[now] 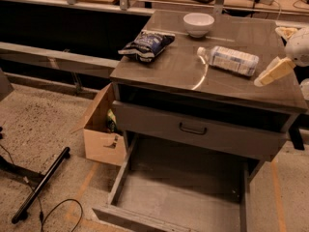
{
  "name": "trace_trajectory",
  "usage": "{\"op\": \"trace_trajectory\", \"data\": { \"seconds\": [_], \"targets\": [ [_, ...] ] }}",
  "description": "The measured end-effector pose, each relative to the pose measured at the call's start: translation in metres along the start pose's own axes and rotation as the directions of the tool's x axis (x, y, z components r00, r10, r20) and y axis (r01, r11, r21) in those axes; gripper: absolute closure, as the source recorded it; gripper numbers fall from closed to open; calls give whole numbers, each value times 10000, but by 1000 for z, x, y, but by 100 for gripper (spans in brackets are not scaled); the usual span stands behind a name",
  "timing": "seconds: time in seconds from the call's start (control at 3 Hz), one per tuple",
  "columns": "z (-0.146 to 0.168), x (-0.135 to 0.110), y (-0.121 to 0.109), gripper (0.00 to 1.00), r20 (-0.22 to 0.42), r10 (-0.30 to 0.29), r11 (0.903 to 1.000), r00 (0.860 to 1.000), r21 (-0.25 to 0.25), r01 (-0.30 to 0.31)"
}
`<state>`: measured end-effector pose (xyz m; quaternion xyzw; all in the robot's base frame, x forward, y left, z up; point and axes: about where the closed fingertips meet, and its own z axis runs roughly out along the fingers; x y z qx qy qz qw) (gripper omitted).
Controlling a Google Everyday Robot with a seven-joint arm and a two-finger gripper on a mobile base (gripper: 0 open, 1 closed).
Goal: Pick blue plastic bottle from middle drawer and place on counter
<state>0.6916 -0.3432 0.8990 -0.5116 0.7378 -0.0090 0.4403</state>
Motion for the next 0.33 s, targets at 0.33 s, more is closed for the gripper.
{"op": "trace_trajectory", "data": {
  "seconds": [0.33],
  "targets": [
    [-2, 2, 1, 0, -30, 39, 10000, 10000, 11, -39]
  ]
}}
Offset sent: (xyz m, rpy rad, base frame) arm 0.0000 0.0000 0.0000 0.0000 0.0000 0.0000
